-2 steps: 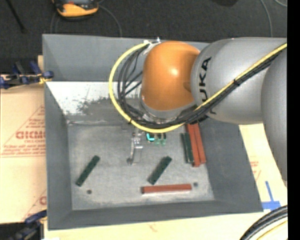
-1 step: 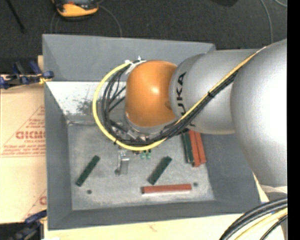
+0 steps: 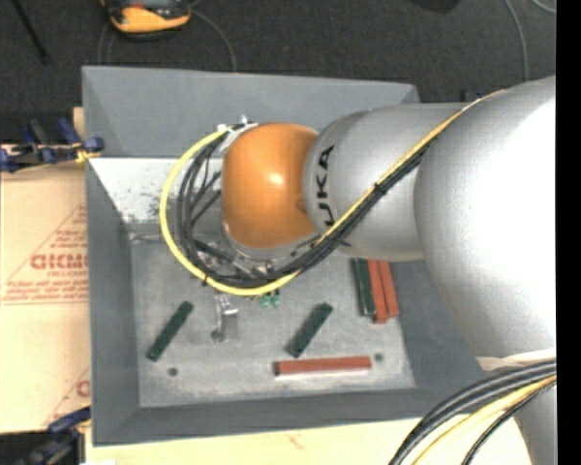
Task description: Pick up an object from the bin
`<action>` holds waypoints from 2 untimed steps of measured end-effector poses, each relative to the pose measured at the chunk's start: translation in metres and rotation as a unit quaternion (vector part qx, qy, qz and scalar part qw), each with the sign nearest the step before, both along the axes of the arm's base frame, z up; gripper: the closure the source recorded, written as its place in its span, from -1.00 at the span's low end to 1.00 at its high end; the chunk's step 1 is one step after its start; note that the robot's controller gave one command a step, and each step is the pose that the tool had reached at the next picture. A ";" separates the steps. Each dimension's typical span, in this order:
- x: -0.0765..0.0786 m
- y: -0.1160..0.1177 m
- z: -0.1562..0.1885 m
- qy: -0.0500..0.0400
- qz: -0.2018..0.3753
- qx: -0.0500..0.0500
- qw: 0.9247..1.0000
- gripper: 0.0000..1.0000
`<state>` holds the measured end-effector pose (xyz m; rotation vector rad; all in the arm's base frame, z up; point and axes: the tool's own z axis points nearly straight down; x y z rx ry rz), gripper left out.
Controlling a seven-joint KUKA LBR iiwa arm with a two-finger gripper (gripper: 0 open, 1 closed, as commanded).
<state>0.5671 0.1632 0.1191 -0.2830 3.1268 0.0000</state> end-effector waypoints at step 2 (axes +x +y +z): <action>0.011 0.025 -0.048 -0.001 0.106 0.001 0.994 1.00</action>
Offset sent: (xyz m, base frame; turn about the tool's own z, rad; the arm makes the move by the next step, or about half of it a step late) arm 0.0095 0.0254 -0.0491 -0.2165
